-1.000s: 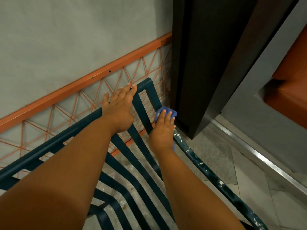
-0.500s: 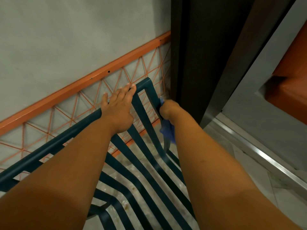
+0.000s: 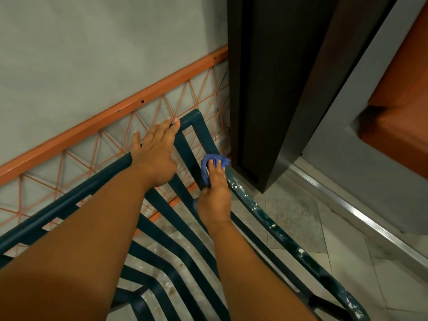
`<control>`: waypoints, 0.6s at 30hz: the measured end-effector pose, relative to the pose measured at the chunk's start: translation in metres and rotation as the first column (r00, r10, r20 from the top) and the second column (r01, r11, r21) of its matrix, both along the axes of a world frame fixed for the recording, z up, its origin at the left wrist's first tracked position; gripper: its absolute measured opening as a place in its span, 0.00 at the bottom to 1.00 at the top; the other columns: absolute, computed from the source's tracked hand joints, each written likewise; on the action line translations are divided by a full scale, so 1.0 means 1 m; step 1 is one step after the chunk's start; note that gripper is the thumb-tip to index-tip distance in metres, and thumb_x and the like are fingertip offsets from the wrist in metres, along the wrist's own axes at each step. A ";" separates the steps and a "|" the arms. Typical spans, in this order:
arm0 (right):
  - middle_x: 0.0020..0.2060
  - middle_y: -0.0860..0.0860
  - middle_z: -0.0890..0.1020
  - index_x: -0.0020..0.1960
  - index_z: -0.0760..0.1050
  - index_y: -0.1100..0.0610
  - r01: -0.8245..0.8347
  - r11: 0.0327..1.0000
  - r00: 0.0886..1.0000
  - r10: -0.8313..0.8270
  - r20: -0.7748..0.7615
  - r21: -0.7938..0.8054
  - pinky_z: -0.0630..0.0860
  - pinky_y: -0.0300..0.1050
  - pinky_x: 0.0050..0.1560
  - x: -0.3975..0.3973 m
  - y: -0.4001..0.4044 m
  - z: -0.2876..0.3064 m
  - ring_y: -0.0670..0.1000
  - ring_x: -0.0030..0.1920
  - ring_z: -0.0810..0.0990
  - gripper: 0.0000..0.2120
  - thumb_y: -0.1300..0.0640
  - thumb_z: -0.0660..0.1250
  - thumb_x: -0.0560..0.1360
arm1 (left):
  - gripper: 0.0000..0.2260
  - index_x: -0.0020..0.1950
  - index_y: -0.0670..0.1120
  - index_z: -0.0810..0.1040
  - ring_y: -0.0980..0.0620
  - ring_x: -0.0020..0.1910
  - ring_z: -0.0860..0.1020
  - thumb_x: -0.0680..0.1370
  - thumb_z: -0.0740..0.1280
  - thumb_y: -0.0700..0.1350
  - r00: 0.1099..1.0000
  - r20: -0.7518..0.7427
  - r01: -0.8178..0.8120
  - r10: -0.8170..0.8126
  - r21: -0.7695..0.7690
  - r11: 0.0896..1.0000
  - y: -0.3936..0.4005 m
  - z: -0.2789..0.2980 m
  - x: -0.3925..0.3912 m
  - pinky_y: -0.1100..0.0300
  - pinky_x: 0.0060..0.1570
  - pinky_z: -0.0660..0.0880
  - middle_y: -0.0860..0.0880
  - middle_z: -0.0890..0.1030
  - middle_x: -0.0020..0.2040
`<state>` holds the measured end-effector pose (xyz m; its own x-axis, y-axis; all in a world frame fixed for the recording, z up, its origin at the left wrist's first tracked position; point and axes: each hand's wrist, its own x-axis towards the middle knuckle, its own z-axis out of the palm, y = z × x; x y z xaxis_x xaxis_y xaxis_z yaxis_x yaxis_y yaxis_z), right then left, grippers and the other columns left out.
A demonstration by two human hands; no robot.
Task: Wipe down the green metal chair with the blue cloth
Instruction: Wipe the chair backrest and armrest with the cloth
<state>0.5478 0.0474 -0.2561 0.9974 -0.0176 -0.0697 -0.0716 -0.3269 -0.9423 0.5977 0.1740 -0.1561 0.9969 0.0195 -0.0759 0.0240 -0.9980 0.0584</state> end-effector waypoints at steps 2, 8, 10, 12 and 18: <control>0.76 0.48 0.56 0.76 0.55 0.54 0.091 0.980 0.996 -0.090 -0.013 0.175 0.46 0.23 0.67 -0.005 -0.005 0.004 0.46 0.76 0.52 0.34 0.76 0.56 0.74 | 0.43 0.77 0.55 0.37 0.52 0.77 0.41 0.75 0.65 0.40 1.000 -0.004 -0.001 0.001 0.010 1.000 -0.002 0.002 -0.001 0.43 0.71 0.35 0.55 0.40 0.78; 0.77 0.49 0.51 0.77 0.50 0.52 0.174 0.981 0.985 -0.172 -0.023 0.086 0.43 0.26 0.67 0.010 -0.014 0.018 0.48 0.76 0.50 0.36 0.75 0.55 0.75 | 0.41 0.76 0.51 0.32 0.44 0.75 0.31 0.77 0.61 0.45 0.990 0.113 0.050 -0.086 0.289 0.956 -0.017 -0.007 -0.013 0.35 0.69 0.35 0.48 0.31 0.76; 0.78 0.51 0.46 0.77 0.48 0.52 0.173 0.983 0.978 -0.179 -0.106 -0.066 0.45 0.40 0.73 0.019 -0.017 0.016 0.52 0.77 0.45 0.40 0.76 0.57 0.72 | 0.41 0.76 0.53 0.33 0.42 0.75 0.32 0.76 0.61 0.47 0.975 0.105 0.140 -0.197 0.397 0.907 -0.025 -0.012 -0.012 0.33 0.68 0.37 0.48 0.31 0.76; 0.77 0.52 0.42 0.78 0.46 0.52 0.124 0.967 0.969 -0.166 -0.183 -0.222 0.45 0.52 0.75 0.026 -0.019 0.009 0.56 0.77 0.40 0.43 0.74 0.61 0.71 | 0.39 0.77 0.55 0.35 0.41 0.75 0.33 0.77 0.61 0.50 0.956 0.040 0.236 -0.290 0.478 0.846 -0.031 -0.015 -0.008 0.32 0.69 0.41 0.47 0.31 0.76; 0.77 0.50 0.36 0.77 0.36 0.47 -0.093 0.846 0.994 0.052 -0.092 -0.525 0.43 0.57 0.74 0.023 -0.028 -0.028 0.57 0.76 0.38 0.47 0.70 0.63 0.72 | 0.37 0.76 0.58 0.37 0.36 0.72 0.29 0.77 0.60 0.54 0.964 -0.080 0.248 -0.255 0.623 0.742 -0.035 -0.020 0.004 0.31 0.68 0.49 0.45 0.27 0.74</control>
